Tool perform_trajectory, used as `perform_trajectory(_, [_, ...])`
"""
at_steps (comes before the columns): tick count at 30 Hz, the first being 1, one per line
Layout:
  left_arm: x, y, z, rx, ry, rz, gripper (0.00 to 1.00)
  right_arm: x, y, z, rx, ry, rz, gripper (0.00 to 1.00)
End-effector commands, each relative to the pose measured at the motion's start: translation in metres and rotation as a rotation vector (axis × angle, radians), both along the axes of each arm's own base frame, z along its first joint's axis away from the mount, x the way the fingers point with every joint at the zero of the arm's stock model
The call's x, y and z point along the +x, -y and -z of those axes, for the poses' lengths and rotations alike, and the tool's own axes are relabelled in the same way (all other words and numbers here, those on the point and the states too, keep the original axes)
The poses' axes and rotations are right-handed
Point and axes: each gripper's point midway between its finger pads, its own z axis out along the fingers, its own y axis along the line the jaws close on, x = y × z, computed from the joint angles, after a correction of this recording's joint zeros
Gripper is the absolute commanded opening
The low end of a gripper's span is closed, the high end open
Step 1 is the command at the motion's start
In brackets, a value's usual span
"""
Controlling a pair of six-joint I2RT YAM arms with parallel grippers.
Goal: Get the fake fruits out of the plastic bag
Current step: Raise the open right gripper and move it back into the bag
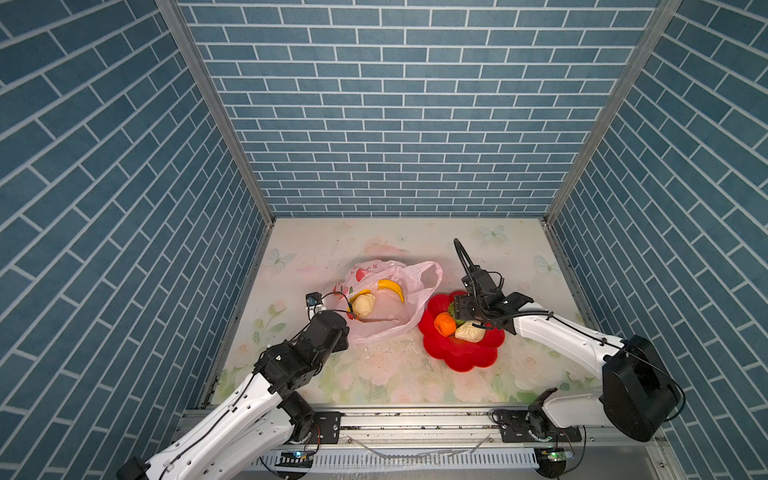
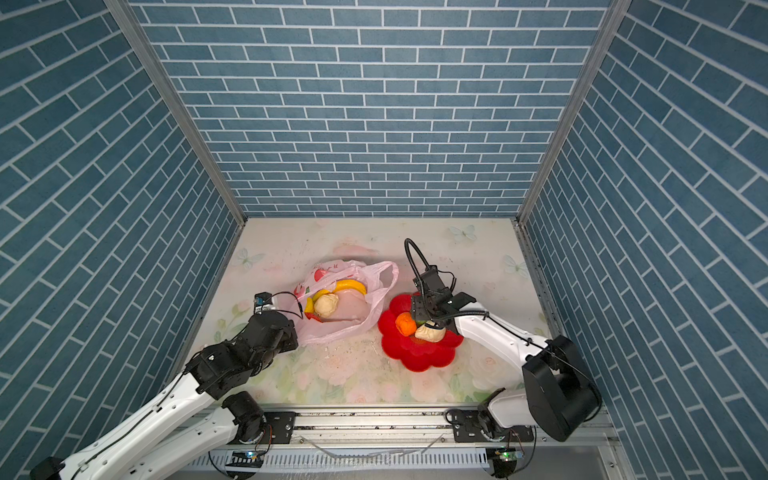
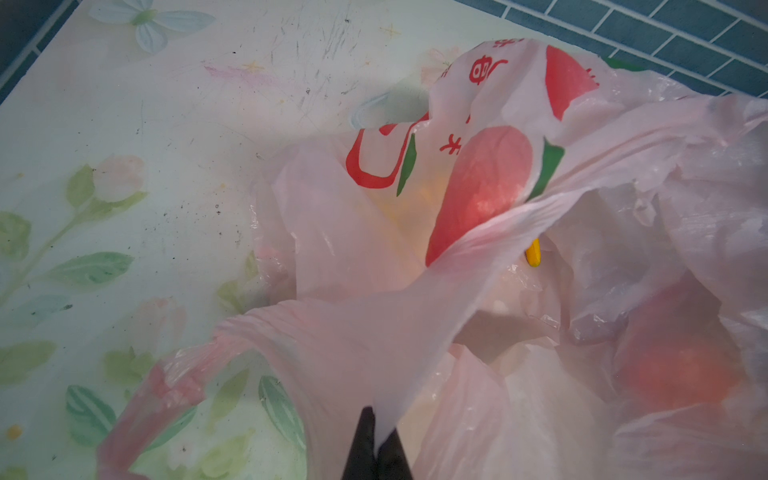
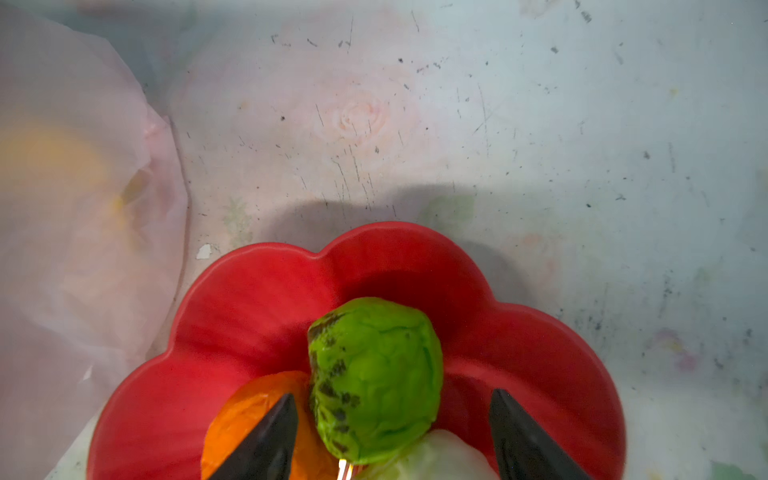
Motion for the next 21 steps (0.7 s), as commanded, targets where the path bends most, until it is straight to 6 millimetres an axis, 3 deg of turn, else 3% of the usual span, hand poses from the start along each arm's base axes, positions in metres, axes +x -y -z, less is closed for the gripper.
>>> perform_trajectory(1, [0.001, 0.0, -0.008, 0.01, 0.016, 0.006, 0.0, -0.003, 0.011, -0.021, -0.007, 0.023, 0.038, 0.73])
perform_trajectory(8, [0.004, 0.002, -0.007, 0.008, 0.024, 0.009, 0.0, -0.012, 0.005, -0.073, 0.062, 0.108, -0.002, 0.67])
perform_trajectory(12, [0.004, 0.003, -0.007, 0.015, 0.022, 0.018, 0.0, -0.019, -0.009, -0.108, 0.048, 0.179, -0.06, 0.65])
perform_trajectory(17, [0.004, 0.002, -0.004, 0.021, 0.015, 0.019, 0.0, -0.026, -0.053, -0.155, 0.046, 0.288, -0.189, 0.63])
perform_trajectory(21, [0.003, 0.003, 0.004, 0.027, -0.005, 0.023, 0.0, -0.037, -0.11, -0.183, 0.033, 0.368, -0.344, 0.63])
